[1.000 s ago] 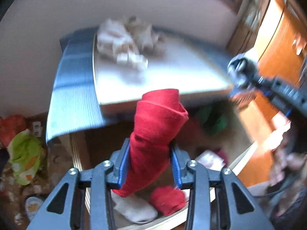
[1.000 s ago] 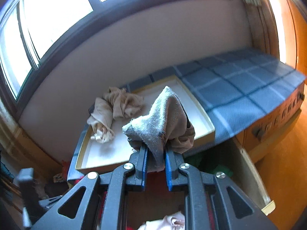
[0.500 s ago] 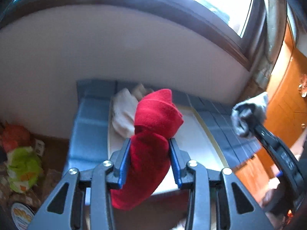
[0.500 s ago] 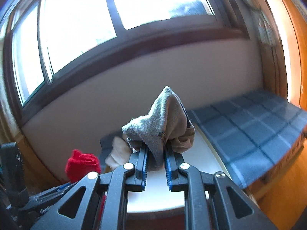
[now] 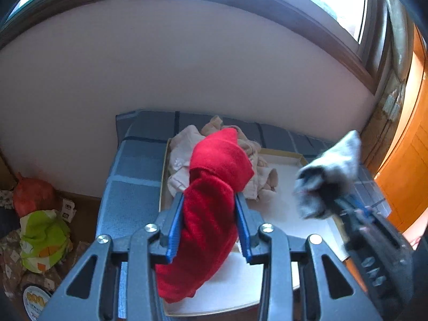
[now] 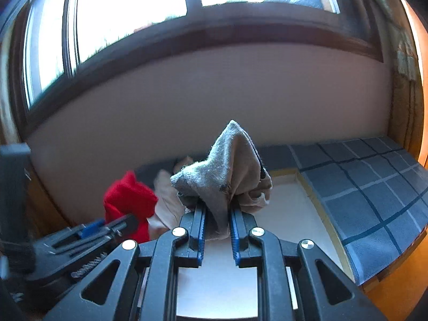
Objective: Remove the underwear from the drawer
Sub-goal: 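Carry the red cloth and grey sock over the white tray with both tools, then open both tools to release the red cloth and grey sock onto the tray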
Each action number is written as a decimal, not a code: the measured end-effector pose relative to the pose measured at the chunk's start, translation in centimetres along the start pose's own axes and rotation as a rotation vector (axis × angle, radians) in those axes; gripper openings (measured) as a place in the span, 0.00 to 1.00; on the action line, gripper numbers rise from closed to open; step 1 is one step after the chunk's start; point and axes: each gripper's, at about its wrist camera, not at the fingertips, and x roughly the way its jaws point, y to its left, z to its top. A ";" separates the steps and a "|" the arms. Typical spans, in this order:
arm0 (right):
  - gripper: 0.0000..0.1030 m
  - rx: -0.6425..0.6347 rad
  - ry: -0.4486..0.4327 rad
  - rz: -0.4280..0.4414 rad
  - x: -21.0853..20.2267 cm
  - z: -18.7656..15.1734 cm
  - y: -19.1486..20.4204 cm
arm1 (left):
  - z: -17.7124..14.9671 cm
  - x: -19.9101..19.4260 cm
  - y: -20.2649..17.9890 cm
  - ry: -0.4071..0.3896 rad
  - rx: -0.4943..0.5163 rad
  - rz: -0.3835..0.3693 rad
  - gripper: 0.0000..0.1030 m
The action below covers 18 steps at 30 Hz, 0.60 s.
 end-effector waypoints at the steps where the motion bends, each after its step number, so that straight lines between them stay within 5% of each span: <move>1: 0.17 0.001 0.018 0.003 0.6 -0.3 0.0 | 0.0 0.1 -0.1 -0.001 0.008 0.003 0.34; 18: 0.17 0.009 0.227 0.056 6.0 -2.6 0.6 | -0.7 3.6 0.6 0.058 -0.004 -0.002 0.39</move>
